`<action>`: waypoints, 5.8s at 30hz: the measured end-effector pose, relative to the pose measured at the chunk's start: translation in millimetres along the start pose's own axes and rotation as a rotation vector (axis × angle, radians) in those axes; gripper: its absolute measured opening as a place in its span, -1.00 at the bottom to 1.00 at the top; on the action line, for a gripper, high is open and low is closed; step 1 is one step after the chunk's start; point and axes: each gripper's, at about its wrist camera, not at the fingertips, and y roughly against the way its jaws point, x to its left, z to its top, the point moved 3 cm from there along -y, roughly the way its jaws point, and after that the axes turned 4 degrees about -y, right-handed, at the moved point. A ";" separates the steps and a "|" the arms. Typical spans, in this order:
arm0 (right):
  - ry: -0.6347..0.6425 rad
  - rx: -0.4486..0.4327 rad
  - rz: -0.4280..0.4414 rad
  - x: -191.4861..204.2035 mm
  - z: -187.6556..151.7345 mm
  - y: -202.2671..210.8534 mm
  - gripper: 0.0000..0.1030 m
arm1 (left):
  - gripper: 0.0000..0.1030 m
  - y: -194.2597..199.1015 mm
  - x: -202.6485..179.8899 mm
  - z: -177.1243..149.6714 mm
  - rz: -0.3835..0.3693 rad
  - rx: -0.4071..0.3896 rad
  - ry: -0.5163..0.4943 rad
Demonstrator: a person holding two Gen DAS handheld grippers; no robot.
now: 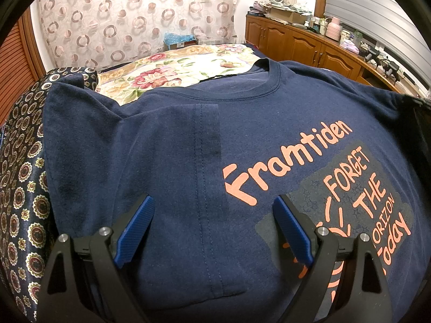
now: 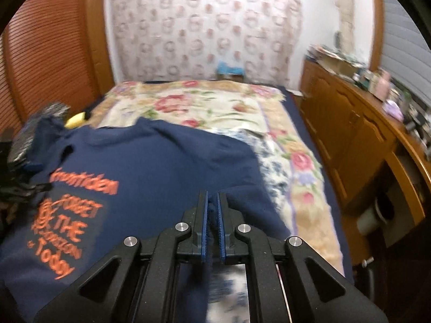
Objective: Fold small clothes
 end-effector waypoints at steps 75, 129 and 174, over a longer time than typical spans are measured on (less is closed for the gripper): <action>0.053 0.080 0.157 60.3 -5.7 -22.1 -0.16 | 0.77 73.1 28.5 -21.9 0.018 -0.151 0.133; 0.122 0.202 0.255 103.3 -7.0 -80.4 -0.26 | 0.77 98.4 38.6 -19.4 0.041 -0.170 0.149; 0.062 0.162 0.063 33.6 45.2 -122.1 0.14 | -0.19 45.3 124.9 58.3 0.046 -0.027 0.061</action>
